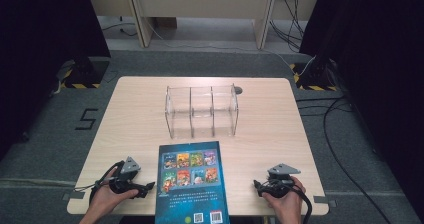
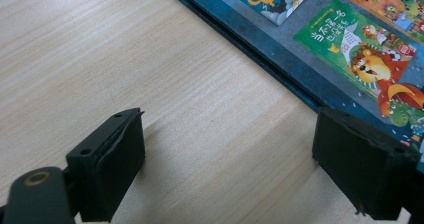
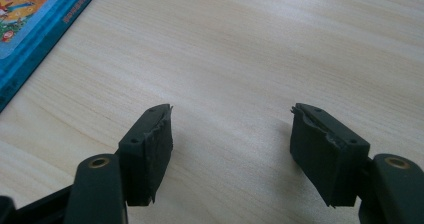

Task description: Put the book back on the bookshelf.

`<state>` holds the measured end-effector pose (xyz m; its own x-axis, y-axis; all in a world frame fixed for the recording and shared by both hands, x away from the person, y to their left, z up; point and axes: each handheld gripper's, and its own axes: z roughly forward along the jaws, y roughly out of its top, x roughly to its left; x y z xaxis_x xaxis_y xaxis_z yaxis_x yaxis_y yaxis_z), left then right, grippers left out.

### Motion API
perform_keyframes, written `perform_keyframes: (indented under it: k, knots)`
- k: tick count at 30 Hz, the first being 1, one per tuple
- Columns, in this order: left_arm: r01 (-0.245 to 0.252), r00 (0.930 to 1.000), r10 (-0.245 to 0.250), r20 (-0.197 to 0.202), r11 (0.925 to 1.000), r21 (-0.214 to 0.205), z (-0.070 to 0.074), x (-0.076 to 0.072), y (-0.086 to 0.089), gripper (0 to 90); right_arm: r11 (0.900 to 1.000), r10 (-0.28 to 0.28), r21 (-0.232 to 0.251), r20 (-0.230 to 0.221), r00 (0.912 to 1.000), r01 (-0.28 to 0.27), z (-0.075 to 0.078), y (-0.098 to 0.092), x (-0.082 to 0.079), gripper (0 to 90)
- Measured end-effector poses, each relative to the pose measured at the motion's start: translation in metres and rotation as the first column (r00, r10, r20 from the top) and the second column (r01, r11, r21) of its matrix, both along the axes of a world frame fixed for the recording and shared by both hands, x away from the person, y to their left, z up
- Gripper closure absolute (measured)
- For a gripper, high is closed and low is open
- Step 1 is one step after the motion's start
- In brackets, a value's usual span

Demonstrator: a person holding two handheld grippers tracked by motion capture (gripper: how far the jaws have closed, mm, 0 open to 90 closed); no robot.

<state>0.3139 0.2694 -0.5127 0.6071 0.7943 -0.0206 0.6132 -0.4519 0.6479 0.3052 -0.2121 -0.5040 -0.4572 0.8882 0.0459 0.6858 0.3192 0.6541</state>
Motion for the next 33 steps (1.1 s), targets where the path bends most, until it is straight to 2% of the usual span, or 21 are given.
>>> perform_keyframes:
  k: [8,12,16,17,18,19,20,21,22,27,30,31,33]
  knots:
    - [0.008,0.9999,-0.008,-0.011,1.0,0.004,0.001,-0.004,0.001,13.0,0.9991,-0.017,0.04,-0.004,0.9998,0.017,0.0,-0.003,0.0,33.6]
    - [0.043,0.9987,-0.043,-0.029,0.9991,0.004,0.003,-0.011,-0.004,13.7,0.9986,-0.02,0.049,-0.007,0.9998,0.02,0.0,-0.004,0.0,32.8]
    - [0.065,0.9956,-0.069,-0.064,0.9964,-0.055,0.005,-0.018,-0.01,14.7,0.9915,-0.015,0.128,-0.025,0.9996,0.018,-0.001,-0.004,-0.001,32.8]
    - [0.065,0.9956,-0.069,-0.064,0.9964,-0.055,0.005,-0.018,-0.01,14.8,0.9915,-0.015,0.128,-0.025,0.9996,0.018,-0.001,-0.004,-0.001,32.8]
    - [0.077,0.9935,-0.083,-0.078,0.9938,-0.081,0.005,-0.022,-0.012,15.1,0.9843,-0.012,0.176,-0.034,0.9994,0.018,-0.002,-0.002,0.0,32.8]
    - [0.072,0.9925,-0.082,-0.091,0.992,-0.104,0.006,-0.024,-0.013,15.8,0.9821,-0.013,0.188,-0.038,0.9992,0.02,-0.002,-0.001,0.0,32.9]
    - [0.072,0.9925,-0.082,-0.091,0.992,-0.104,0.006,-0.024,-0.013,17.0,0.9799,-0.01,0.199,-0.038,0.9992,0.017,-0.002,0.0,0.0,33.1]
    - [0.077,0.9894,-0.094,-0.111,0.9858,-0.15,0.006,-0.027,-0.015,17.5,0.9784,-0.006,0.206,-0.042,0.9991,0.015,-0.002,0.002,0.0,33.1]
    - [0.082,0.9878,-0.102,-0.117,0.9828,-0.166,0.007,-0.029,-0.016,18.3,0.9782,0.003,0.208,-0.042,0.9991,0.006,-0.002,0.003,0.0,33.1]
    - [0.121,0.9831,-0.142,-0.116,0.9776,-0.172,0.006,-0.035,-0.028,20.7,0.9728,0.021,0.232,-0.051,0.9985,-0.008,-0.003,0.013,0.001,33.8]
    - [0.128,0.9815,-0.151,-0.118,0.975,-0.181,0.006,-0.036,-0.032,21.2,0.972,0.024,0.235,-0.045,0.9987,-0.013,-0.003,0.018,0.003,34.0]
    - [0.137,0.9792,-0.163,-0.121,0.9712,-0.195,0.006,-0.037,-0.035,21.8,0.971,0.035,0.238,-0.043,0.9984,-0.024,-0.004,0.024,0.005,34.1]
    - [0.142,0.9781,-0.169,-0.122,0.9694,-0.2,0.006,-0.038,-0.037,21.8,0.9697,0.039,0.243,-0.048,0.9981,-0.026,-0.004,0.027,0.006,34.2]
